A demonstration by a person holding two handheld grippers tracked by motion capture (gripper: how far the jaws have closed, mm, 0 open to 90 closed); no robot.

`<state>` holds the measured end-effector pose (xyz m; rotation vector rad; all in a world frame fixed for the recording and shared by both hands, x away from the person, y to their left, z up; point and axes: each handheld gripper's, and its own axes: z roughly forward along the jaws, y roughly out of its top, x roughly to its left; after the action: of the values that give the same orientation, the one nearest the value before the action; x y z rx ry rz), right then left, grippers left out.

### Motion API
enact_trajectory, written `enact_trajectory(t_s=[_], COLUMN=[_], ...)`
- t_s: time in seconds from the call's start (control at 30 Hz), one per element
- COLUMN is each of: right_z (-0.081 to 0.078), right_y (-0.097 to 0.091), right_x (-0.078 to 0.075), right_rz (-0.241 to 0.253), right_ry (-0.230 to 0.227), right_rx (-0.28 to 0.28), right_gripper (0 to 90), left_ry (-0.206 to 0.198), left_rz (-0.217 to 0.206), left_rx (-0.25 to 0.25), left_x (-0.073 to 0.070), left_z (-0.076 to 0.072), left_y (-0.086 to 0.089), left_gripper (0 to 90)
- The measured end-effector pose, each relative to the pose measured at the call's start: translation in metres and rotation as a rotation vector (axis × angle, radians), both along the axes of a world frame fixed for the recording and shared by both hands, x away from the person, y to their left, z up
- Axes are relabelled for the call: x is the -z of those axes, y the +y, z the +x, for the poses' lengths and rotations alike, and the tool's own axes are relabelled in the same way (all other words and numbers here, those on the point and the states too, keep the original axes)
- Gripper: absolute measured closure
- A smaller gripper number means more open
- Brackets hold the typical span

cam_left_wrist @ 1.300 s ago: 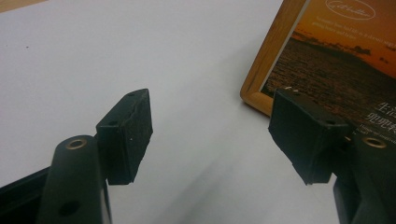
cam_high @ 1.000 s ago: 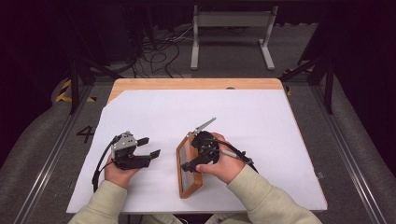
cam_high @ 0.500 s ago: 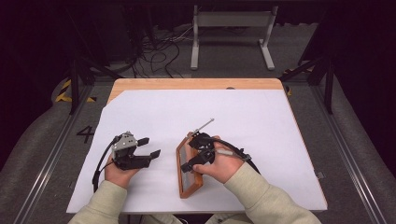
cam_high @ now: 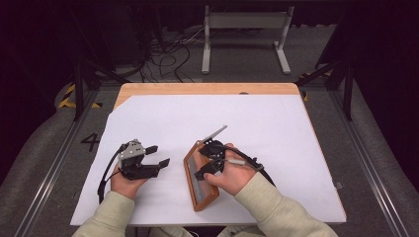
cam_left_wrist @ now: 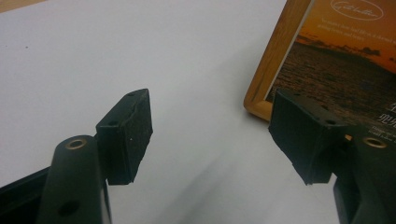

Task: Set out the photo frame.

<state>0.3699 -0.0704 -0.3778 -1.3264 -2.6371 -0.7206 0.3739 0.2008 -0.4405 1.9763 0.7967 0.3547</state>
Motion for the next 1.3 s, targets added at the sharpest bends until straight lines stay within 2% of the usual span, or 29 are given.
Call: enact_trajectory(t_s=[0.07, 0.17, 0.33, 0.5, 0.8, 0.83, 0.87, 0.93, 1.13, 1.3], right_z=[0.001, 0.002, 0.0, -0.004, 0.006, 0.006, 0.01, 0.011, 0.025, 0.034], right_y=[-0.002, -0.004, -0.004, -0.007, -0.024, -0.024, -0.027, -0.029, -0.038, -0.042], right_x=[-0.001, -0.002, -0.009, -0.022, -0.054, -0.054, -0.06, -0.062, -0.072, -0.077], right_rz=[0.004, 0.052, 0.077, 0.03, -0.023, -0.023, -0.041, -0.048, -0.093, -0.169], right_ry=[0.01, 0.036, 0.043, -0.032, -0.118, -0.118, -0.139, -0.146, -0.19, -0.239], right_rx=[-0.002, -0.008, -0.033, -0.064, -0.161, -0.161, -0.204, -0.22, -0.395, -0.515], right_gripper=[67.0, 70.5, 75.1, 75.4, 75.3, 75.3, 75.3, 75.3, 75.3, 75.3], left_ry=[-0.004, -0.005, -0.002, -0.001, 0.0, 0.0, 0.0, -0.001, -0.001, -0.002], left_rz=[0.005, 0.007, 0.003, 0.001, 0.008, 0.008, 0.008, 0.008, 0.012, 0.011], left_rx=[0.005, 0.006, 0.005, 0.004, -0.001, -0.001, -0.001, -0.001, -0.001, -0.004], left_x=[0.0, 0.0, 0.0, 0.0, 0.001, 0.001, 0.001, 0.001, 0.001, 0.001], left_z=[0.001, 0.001, 0.001, 0.0, 0.001, 0.001, 0.001, 0.001, 0.001, 0.001], left_y=[0.0, 0.0, 0.001, 0.0, 0.0, 0.0, 0.0, 0.0, 0.001, 0.001], left_gripper=[30.4, 30.3, 30.3, 30.4, 30.4, 30.4, 30.4, 30.4, 30.5, 30.5])
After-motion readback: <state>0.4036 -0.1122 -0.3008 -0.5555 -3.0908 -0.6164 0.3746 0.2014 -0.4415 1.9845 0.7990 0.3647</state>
